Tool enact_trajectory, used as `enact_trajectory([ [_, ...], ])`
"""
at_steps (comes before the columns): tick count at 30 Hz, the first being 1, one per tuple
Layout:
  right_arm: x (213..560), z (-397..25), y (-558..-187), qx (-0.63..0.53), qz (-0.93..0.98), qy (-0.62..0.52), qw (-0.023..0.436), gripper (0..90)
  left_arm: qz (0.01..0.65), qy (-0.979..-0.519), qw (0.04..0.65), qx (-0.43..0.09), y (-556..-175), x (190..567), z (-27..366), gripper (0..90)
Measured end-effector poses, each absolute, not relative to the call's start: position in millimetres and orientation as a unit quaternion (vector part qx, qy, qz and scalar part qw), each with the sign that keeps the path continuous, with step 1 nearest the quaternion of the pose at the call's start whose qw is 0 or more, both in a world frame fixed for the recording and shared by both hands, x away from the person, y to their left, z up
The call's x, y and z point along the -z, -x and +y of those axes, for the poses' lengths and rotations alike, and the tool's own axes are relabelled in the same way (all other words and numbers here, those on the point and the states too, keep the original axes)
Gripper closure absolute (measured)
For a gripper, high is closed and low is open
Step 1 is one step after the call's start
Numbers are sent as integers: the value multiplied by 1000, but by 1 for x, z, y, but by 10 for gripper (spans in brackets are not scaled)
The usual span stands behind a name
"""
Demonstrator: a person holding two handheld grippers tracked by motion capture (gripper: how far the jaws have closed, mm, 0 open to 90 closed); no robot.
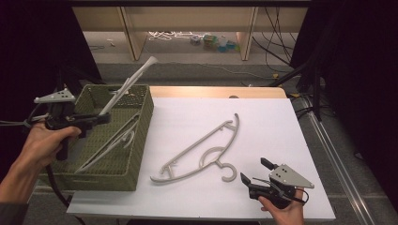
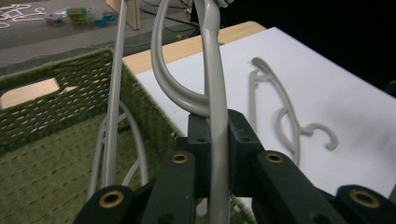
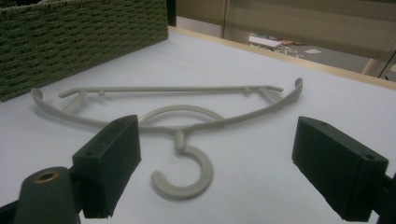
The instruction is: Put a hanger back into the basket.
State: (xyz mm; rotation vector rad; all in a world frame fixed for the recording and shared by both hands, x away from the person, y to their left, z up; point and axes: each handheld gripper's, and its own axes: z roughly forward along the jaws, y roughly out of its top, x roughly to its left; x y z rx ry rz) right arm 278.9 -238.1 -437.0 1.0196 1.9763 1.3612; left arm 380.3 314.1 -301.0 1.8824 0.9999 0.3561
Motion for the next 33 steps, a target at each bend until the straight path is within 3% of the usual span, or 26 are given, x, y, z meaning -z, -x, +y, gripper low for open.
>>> enact_trajectory([
  [17,437,-239,-279,-493,735,-380,267,163,414,-793,416,-164,-367,331,353,819],
  [33,437,-239,-279,-492,735,-385,263,163,399,-820,379,-159,-378,341,363,818],
])
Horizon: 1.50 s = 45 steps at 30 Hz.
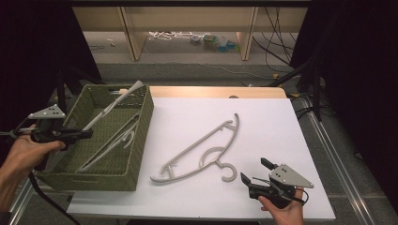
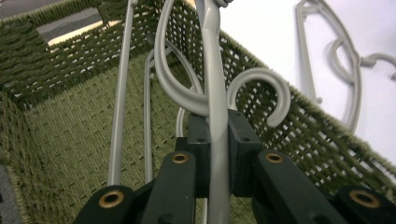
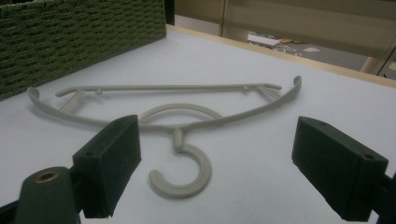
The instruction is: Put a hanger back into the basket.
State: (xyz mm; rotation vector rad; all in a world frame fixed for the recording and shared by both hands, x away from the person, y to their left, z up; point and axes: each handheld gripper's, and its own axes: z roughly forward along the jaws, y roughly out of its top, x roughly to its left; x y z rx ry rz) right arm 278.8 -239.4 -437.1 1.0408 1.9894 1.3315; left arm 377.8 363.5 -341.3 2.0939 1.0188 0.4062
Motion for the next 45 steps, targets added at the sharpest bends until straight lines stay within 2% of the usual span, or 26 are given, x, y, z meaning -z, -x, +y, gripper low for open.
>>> enact_trajectory([
  [5,438,-239,-279,-494,734,-382,266,164,382,-829,379,-156,-376,346,361,817],
  [9,438,-239,-279,-495,733,-382,269,164,393,-827,371,-153,-380,351,365,818],
  [26,438,-239,-280,-501,731,-379,266,164,400,-856,304,-123,-395,385,354,816],
  [36,437,-240,-279,-494,734,-381,269,164,383,-882,257,-93,-398,397,346,809],
  [43,436,-240,-278,-493,735,-380,267,164,388,-880,257,-91,-396,399,340,785],
  [45,437,-240,-278,-493,734,-382,268,164,397,-875,263,-90,-395,398,341,736],
])
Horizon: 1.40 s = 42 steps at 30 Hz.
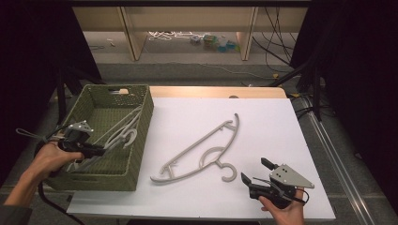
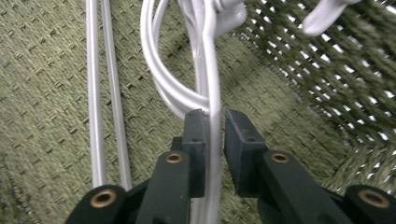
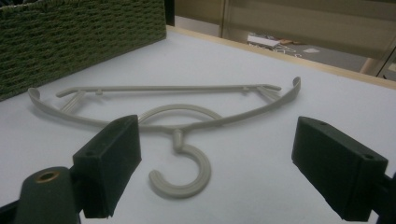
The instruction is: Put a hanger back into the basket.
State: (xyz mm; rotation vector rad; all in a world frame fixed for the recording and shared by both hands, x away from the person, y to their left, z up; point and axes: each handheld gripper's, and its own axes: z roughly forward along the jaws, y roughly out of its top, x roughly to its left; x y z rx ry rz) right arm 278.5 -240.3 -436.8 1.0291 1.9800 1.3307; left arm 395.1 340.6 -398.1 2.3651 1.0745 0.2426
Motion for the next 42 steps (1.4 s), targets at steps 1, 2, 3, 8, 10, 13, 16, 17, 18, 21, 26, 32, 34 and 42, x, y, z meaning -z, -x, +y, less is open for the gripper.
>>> enact_trajectory([
  [1,437,-240,-278,-493,735,-381,267,164,399,-872,269,-92,-394,398,340,725],
  [2,436,-240,-278,-494,735,-380,267,164,398,-871,273,-95,-394,396,340,715],
  [3,436,-240,-278,-494,734,-381,268,164,397,-868,280,-103,-392,394,339,693],
  [8,436,-240,-278,-492,735,-382,268,164,388,-850,329,-138,-382,379,325,573],
  [10,437,-241,-278,-492,736,-381,268,164,384,-845,341,-151,-375,368,314,480],
  [13,436,-240,-278,-494,734,-381,269,164,379,-840,354,-159,-370,361,307,447],
  [16,436,-240,-278,-495,734,-380,268,164,367,-833,374,-177,-358,347,296,388],
  [17,436,-240,-278,-494,733,-381,270,164,367,-833,374,-177,-358,347,296,378],
  [18,436,-240,-278,-494,733,-381,270,164,377,-820,391,-179,-355,346,291,378],
  [21,436,-240,-278,-495,733,-382,267,164,377,-807,415,-188,-349,342,280,346],
  [26,437,-240,-278,-494,734,-381,268,164,381,-793,439,-183,-341,337,263,311],
  [32,437,-240,-278,-495,733,-381,268,163,374,-784,459,-186,-333,335,245,275],
  [34,436,-240,-278,-495,733,-381,269,163,370,-782,465,-186,-330,335,238,266],
  [42,436,-240,-278,-496,733,-380,267,163,353,-786,484,-153,-320,336,212,259],
])
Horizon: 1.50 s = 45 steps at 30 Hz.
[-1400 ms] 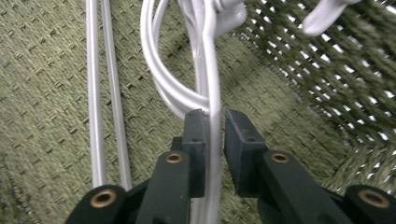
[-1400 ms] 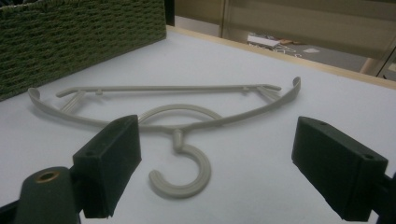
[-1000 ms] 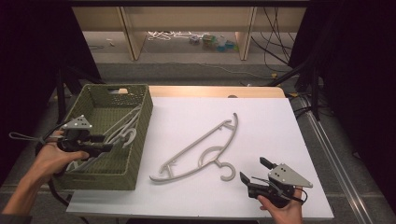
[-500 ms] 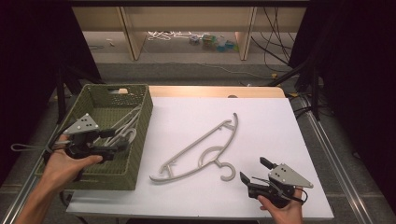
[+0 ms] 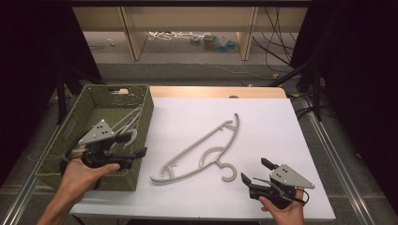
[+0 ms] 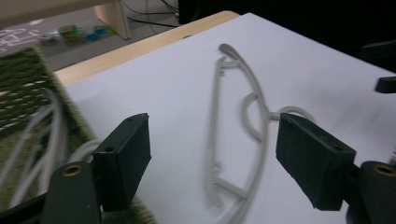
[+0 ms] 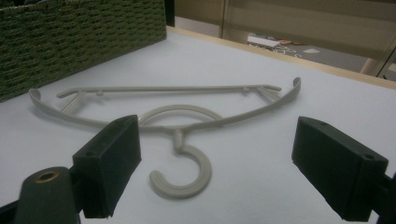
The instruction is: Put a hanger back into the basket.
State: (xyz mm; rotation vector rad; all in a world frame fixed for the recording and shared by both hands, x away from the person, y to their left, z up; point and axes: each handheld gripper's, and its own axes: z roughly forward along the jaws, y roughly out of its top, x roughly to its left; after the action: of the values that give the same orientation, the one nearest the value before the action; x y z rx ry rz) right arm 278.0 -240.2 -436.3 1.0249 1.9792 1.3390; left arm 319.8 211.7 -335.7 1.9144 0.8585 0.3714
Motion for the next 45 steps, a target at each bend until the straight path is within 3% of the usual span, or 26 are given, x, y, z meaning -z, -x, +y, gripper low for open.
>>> enact_trajectory([
  [18,437,-240,-279,-507,728,-380,263,163,329,-798,498,-84,-320,376,130,267],
  [30,436,-242,-278,-504,728,-382,264,163,301,-812,491,-98,-331,378,86,255],
  [45,436,-241,-277,-501,732,-381,261,163,292,-833,460,-98,-349,389,65,231],
])
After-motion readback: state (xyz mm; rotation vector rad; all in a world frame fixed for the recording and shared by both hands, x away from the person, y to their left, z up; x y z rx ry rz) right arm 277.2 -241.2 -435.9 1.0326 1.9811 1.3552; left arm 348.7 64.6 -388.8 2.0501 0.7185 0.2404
